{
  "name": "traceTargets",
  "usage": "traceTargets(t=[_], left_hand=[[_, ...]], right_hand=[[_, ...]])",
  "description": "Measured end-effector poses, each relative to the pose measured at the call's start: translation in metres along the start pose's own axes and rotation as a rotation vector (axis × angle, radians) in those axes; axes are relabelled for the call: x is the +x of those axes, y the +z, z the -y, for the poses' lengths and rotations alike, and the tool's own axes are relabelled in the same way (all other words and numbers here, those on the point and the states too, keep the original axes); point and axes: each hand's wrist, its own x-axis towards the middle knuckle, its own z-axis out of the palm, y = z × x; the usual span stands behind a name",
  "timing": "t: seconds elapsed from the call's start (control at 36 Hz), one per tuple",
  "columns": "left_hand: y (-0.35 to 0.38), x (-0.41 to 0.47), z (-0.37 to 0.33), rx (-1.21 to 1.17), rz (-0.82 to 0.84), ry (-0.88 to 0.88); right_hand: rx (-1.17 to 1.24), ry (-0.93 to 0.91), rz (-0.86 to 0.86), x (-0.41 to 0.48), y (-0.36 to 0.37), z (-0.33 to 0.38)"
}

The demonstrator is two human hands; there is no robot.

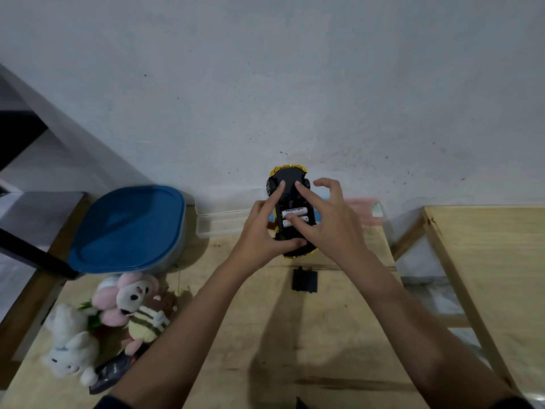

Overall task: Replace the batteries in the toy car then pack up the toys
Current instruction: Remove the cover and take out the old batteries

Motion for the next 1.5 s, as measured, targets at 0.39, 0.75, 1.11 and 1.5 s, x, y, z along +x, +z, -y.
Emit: traceTargets(t=[0.39, 0.75, 1.11, 1.5], left_hand=[[-0.002, 0.001, 0.001, 0.000, 0.052, 0.057], [-0.006, -0.001, 0.002, 0.040, 0.140, 0.090], [-0.010, 0.004, 0.002, 0.055, 0.145, 0.137], [0.000, 0.003, -0.004, 0.043, 0.155, 0.147]], right_hand=[[0.001, 0.055, 0.018, 0.004, 0.002, 0.006], [0.051, 0.184, 0.004, 0.003, 0.003, 0.016], [0.129, 0.167, -0.023, 0.004, 0.003, 0.018], [0.162, 0.147, -0.119, 0.002, 0.005, 0.012]])
